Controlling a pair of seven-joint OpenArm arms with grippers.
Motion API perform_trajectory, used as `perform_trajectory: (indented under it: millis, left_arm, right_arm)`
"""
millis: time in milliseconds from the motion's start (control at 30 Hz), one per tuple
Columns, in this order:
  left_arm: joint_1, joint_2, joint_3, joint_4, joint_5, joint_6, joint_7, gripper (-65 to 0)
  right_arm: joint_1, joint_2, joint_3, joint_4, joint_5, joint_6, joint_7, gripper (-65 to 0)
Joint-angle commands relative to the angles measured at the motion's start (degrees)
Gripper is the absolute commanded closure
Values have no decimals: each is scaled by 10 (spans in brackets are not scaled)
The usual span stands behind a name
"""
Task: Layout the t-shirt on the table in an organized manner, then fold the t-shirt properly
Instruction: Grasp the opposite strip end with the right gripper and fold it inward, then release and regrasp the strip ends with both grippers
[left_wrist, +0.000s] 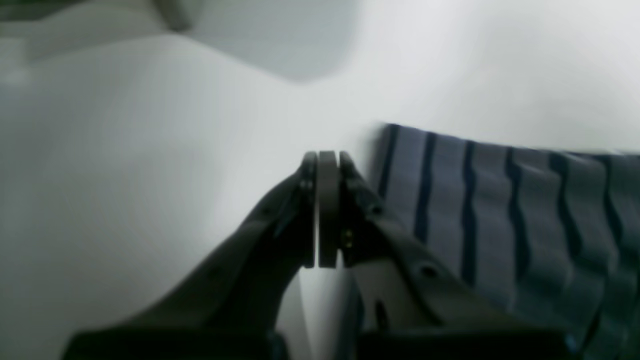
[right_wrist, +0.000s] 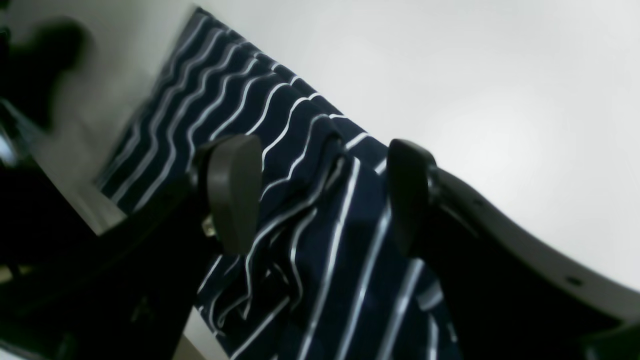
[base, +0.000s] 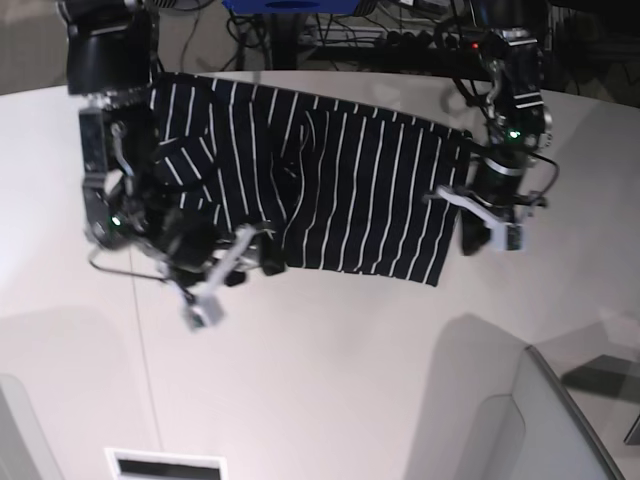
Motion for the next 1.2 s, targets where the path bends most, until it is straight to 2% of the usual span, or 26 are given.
perform_trajectory:
  millis: [0, 100, 267, 333, 433, 500, 567, 700, 833, 933, 1067, 1167]
  left_arm:
    - [-2, -7, 19, 14, -22, -3, -10, 0]
    - [1, -16, 71, 3, -39, -3, -7, 0]
    - [18, -18, 88, -7, -4, -3, -8, 0]
    - [29, -18, 88, -6, 22, -3, -8, 0]
    - [36, -19, 88, -6, 56, -3, -9, 0]
    - [36, -19, 88, -7, 73, -3, -7, 0]
    - [37, -19, 88, -10, 78, -3, -7, 0]
    - [54, -23, 87, -9, 79, -3, -7, 0]
    - [68, -27, 87, -12, 76, -3, -7, 0]
    - [80, -31, 86, -3, 76, -2, -11, 0]
    - [81, -32, 67, 30, 76, -2, -9, 0]
    - [80, -29, 32, 59, 76, -2, -7, 0]
  right_arm:
    - [-11, 6, 38, 24, 3, 0, 7, -381]
    - [-51, 6, 136, 48, 3, 2, 2, -395]
    - [-95, 10, 269, 47, 3, 4, 1, -519]
    - [-105, 10, 304, 37, 3, 34, -17, -551]
    - [-105, 16, 353, 8, 3, 107, -67, -575]
    - [-97, 19, 386, -24, 3, 148, -81, -576]
    - [-93, 23, 407, -60, 3, 151, -82, -576]
    - [-93, 46, 402, -111, 3, 151, -82, -578]
    - [-97, 43, 378, -114, 3, 151, -84, -578]
    - [-97, 39, 352, -114, 8, 151, -113, -578]
    - [-100, 31, 338, -115, 76, 151, -128, -573]
    - [-102, 31, 314, -118, 91, 151, -124, -573]
